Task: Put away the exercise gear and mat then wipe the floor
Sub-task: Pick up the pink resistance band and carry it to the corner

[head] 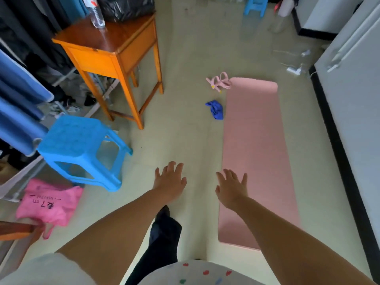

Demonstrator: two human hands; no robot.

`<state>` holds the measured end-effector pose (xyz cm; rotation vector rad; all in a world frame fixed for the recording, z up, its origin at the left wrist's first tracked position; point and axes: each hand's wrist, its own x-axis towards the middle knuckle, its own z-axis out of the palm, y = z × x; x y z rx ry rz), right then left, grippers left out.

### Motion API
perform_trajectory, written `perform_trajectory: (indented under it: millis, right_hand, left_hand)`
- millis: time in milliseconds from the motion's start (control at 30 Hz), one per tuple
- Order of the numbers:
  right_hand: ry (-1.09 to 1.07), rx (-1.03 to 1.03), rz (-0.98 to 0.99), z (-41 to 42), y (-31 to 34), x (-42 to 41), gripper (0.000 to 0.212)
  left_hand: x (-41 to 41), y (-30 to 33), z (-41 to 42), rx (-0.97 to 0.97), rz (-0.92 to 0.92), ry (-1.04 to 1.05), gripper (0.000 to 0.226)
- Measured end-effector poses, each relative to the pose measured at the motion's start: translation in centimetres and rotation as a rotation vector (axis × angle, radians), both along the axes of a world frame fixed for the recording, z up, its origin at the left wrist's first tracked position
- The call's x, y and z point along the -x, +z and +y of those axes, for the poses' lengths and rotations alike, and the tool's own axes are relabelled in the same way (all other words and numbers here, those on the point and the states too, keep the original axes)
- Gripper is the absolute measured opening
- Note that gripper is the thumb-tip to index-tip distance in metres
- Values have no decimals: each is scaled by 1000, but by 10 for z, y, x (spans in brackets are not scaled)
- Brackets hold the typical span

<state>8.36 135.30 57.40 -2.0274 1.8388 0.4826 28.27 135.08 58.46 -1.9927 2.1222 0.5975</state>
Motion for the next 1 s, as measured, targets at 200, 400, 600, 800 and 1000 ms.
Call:
perform_trajectory:
  millis: [200, 400, 600, 800, 1000]
  right_hand:
    - [2, 14, -3, -152, -10, -48, 52]
    - [-100, 50, -65, -304, 18, -96, 52]
    - [-134, 56, -29, -433, 21, -106, 51]
    - [-149, 14, -3, -572, -2, -92, 51]
    - [-197, -12, -28, -726, -7, -63, 50]
  left_hand:
    - [-59, -10, -160, 20, -16, 53, 50]
    - [-110, 20, -329, 79, -36, 49, 49]
    - [-107, 21, -456, 39, -19, -61, 49]
    - [-88, 3, -599, 24, 18, -131, 49]
    - [-81, 4, -752, 0, -22, -90, 50]
